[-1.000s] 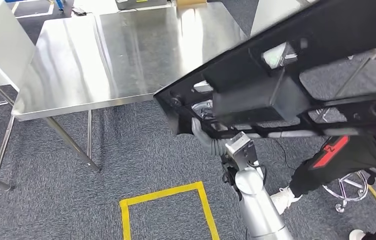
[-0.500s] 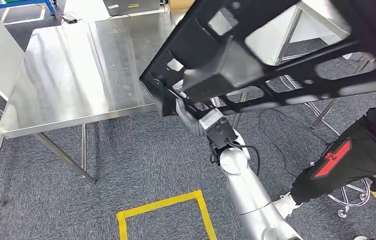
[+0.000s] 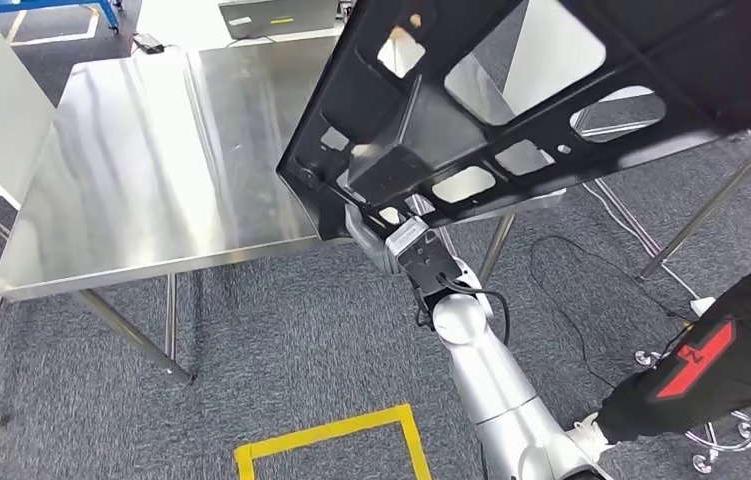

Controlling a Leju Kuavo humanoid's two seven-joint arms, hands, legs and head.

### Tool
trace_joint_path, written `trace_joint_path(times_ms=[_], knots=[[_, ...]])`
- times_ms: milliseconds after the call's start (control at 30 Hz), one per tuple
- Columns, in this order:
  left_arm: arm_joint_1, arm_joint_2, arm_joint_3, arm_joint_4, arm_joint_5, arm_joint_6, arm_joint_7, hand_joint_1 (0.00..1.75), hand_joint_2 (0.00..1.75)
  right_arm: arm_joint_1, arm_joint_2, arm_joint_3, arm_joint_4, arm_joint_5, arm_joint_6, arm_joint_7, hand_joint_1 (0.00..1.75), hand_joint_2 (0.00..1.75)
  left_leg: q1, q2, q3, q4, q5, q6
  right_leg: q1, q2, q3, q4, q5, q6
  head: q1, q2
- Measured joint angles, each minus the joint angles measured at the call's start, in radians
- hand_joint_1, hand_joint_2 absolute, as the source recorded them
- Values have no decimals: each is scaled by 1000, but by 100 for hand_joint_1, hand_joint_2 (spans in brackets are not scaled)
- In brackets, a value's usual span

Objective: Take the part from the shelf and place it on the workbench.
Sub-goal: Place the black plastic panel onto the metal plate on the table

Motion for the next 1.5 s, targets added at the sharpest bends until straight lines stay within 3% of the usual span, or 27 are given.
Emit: trace_joint_path(times_ms=[67, 167, 233, 300, 333, 433, 467, 500, 567, 633, 700, 733, 800, 833, 867, 933, 967, 1000, 1067, 1100, 1167, 1233, 1300, 1333, 1367, 1433, 1500], knots=[[-2, 0, 0, 0, -5, 1, 2, 0, 175, -8, -2, 3, 7, 1, -11, -6, 175, 175, 1, 2, -14, 33, 11, -9, -5, 5, 17, -5, -5, -24, -1, 0], [-5, 0, -1, 0, -10, 1, 6, 0, 175, -23, -3, 5, 14, 0, -22, -9, 175, 175, 9, 9, -122, 192, 26, -25, -12, 7, 44, -15, -24, -49, -2, 0], [-4, 0, -1, 0, -13, 0, 11, 0, 175, -26, -6, 5, 21, 0, -28, -9, 175, 175, 17, 12, -205, 279, -28, -38, -13, 8, 64, -16, -43, -56, -2, 0], [-4, 0, -1, 0, -17, 0, 14, 0, 175, -26, -10, 6, 28, 1, -31, -9, 175, 175, 24, 14, -252, 285, -70, -47, -14, 11, 91, -16, -65, -52, -2, 0], [-4, 0, -1, 0, -19, 0, 15, 0, 175, -26, -11, 6, 31, 1, -32, -9, 175, 175, 27, 16, -257, 252, -61, -49, -16, 12, 107, -16, -77, -49, -2, 0], [-4, 1, -1, 1, -20, -1, 16, 0, 175, -27, -13, 7, 38, 2, -33, -9, 175, 175, 27, 20, -221, 74, 92, -44, -18, 15, 153, -16, -116, -34, -3, 0], [-4, 1, -1, 2, -20, -1, 17, 0, 175, -28, -14, 8, 40, 3, -34, -9, 175, 175, 25, 21, -209, 37, 131, -38, -16, 16, 162, -19, -128, -27, -4, 0], [-4, 1, -1, 2, -21, -1, 18, 0, 175, -29, -14, 9, 41, 3, -35, -9, 175, 175, 22, 21, -201, 20, 146, -30, -13, 18, 173, -17, -134, -17, -5, 0], [-5, 0, -1, 2, -21, -2, 19, 0, 175, -33, -15, 11, 41, 5, -38, -9, 175, 175, 19, 19, -177, 12, 144, -13, -8, 18, 180, -6, -130, 2, -3, 0], [-7, -1, -1, 2, -23, -2, 18, 0, 175, -38, -17, 12, 42, 6, -44, -9, 175, 175, 18, 19, -151, 4, 140, 4, -7, 16, 144, 72, -113, 10, 0, 0], [-11, 0, -2, 2, -25, -1, 19, 0, 175, -39, -21, 13, 43, 7, -52, -10, 175, 175, 17, 16, -136, 2, 126, 16, -8, 13, 53, 199, -129, -2, 2, 0], [-12, 0, -2, 2, -27, -1, 19, 0, 175, -37, -24, 13, 45, 7, -55, -9, 175, 175, 15, 13, -129, 2, 116, 20, -7, 13, 5, 249, -158, -11, 2, 0], [-13, 0, -2, 2, -30, -2, 22, 0, 175, -30, -31, 14, 47, 6, -60, -8, 175, 175, 11, 7, -106, 2, 93, 24, -4, 13, -57, 273, -222, -20, 2, 0], [-13, -1, -2, 2, -31, -2, 23, 0, 175, -28, -33, 14, 48, 6, -62, -8, 175, 175, 9, 4, -91, 2, 81, 24, -3, 13, -64, 242, -229, -16, 2, 0], [-13, -1, -3, 2, -33, -2, 25, 0, 175, -26, -35, 14, 48, 5, -63, -8, 175, 175, 6, 2, -74, 1, 68, 24, -1, 12, -61, 187, -207, -8, 3, 0], [-14, -3, -3, 3, -36, -2, 26, 0, 175, -24, -40, 16, 49, 5, -66, -8, 175, 175, 0, 0, -48, 1, 41, 21, 4, 7, -44, 58, -93, 10, 2, 0], [-15, -3, -3, 4, -37, -2, 27, 0, 175, -23, -43, 17, 49, 5, -68, -8, 175, 175, -2, -1, -38, 0, 29, 17, 8, 5, -32, 16, -39, 10, 2, 0], [-16, -3, -3, 4, -39, -3, 28, 0, 175, -22, -45, 18, 50, 5, -69, -7, 175, 175, -5, -1, -28, 2, 20, 13, 9, 3, -24, -8, -1, 2, 2, 0], [-19, -2, -3, 5, -40, -4, 28, 0, 175, -22, -47, 19, 50, 8, -73, -6, 175, 175, -6, -1, -20, 18, 15, 5, 5, 6, -1, -15, 9, -24, 2, 0], [-19, -2, -3, 5, -40, -4, 28, 0, 175, -24, -47, 21, 50, 12, -76, -6, 175, 175, -4, 1, -28, 44, 19, 1, 1, 8, 10, -19, 6, -36, 2, 0], [-22, -1, -4, 4, -41, -4, 27, 0, 175, -28, -47, 24, 51, 27, -85, -4, 175, 175, 1, 6, -81, 132, 17, -9, -5, 10, 33, -24, -5, -53, 2, 0], [-23, -1, -4, 4, -41, -3, 25, 0, 175, -32, -48, 32, 54, 60, -108, 8, 175, 175, 9, 10, -160, 234, -27, -24, -4, 10, 50, -25, -20, -63, 1, 0], [-22, -1, -4, 4, -41, 1, 22, 0, 175, -33, -53, 42, 61, 138, -167, 41, 175, 175, 19, 12, -220, 273, -78, -37, -6, 13, 70, -24, -38, -60, 1, 0], [-22, -1, -4, 4, -41, 4, 20, 0, 175, -34, -57, 47, 65, 198, -210, 68, 175, 175, 24, 14, -232, 254, -76, -41, -7, 15, 83, -24, -49, -57, 1, 0], [-22, -1, -4, 4, -41, 8, 20, 0, 175, -37, -62, 51, 70, 266, -254, 100, 175, 175, 28, 15, -230, 211, -47, -44, -9, 16, 96, -24, -60, -53, 1, 0], [-21, -1, -4, 5, -41, 14, 20, 0, 175, -46, -77, 55, 84, 395, -327, 168, 175, 175, 32, 17, -209, 93, 64, -45, -10, 17, 120, -21, -82, -42, 1, 0], [-19, -2, -4, 7, -41, 16, 20, 0, 175, -60, -98, 58, 104, 469, -361, 214, 175, 175, 30, 17, -193, 32, 132, -34, -6, 18, 128, -17, -102, -26, 0, 0]])
